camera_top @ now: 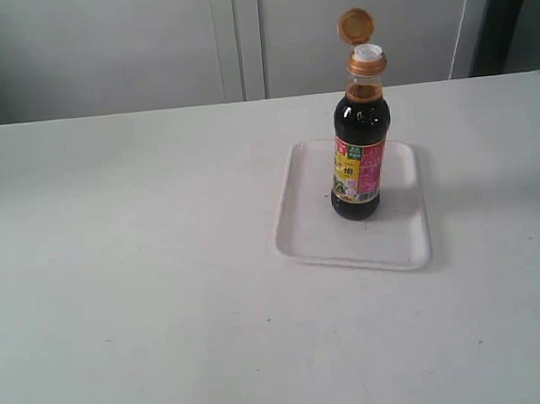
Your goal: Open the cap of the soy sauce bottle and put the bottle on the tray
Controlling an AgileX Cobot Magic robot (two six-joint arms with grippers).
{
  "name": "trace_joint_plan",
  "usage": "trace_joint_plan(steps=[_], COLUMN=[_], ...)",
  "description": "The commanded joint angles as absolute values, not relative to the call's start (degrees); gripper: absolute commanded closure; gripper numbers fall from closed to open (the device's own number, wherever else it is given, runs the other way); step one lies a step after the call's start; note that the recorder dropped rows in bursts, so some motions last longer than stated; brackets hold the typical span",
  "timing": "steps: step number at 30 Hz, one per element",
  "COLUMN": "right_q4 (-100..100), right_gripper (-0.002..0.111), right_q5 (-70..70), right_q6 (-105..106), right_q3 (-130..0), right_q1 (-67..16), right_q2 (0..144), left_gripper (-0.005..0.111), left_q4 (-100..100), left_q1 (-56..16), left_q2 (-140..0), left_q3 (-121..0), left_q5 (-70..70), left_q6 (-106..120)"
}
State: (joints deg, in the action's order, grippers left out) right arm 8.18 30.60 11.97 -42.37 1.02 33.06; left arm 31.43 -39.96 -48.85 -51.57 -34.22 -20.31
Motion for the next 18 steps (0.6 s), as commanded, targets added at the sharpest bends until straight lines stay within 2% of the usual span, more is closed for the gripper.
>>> trace_joint_plan(steps=[1, 10, 18], right_q4=[8.78, 8.78, 8.78], right_gripper=[0.108, 0.108, 0.108], right_q5=[28.16, 22.56, 23.18], right_q6=[11.69, 11.69, 11.79], right_q3=[-39.09, -32.51, -29.5], right_q1=[1.17, 1.17, 1.17], right_q2=[27.1, 18.18, 14.96], left_gripper=[0.107, 0.107, 0.107], left_q4=[30.69, 29.59, 25.36], left_q1=[-40.04, -40.04, -40.04], left_q2=[-44.34, -37.26, -30.94], left_q3=[-48.52, -42.35, -39.25], left_q5=[-31.0, -27.45, -24.84], left_q6=[-22.16, -22.5, -22.5])
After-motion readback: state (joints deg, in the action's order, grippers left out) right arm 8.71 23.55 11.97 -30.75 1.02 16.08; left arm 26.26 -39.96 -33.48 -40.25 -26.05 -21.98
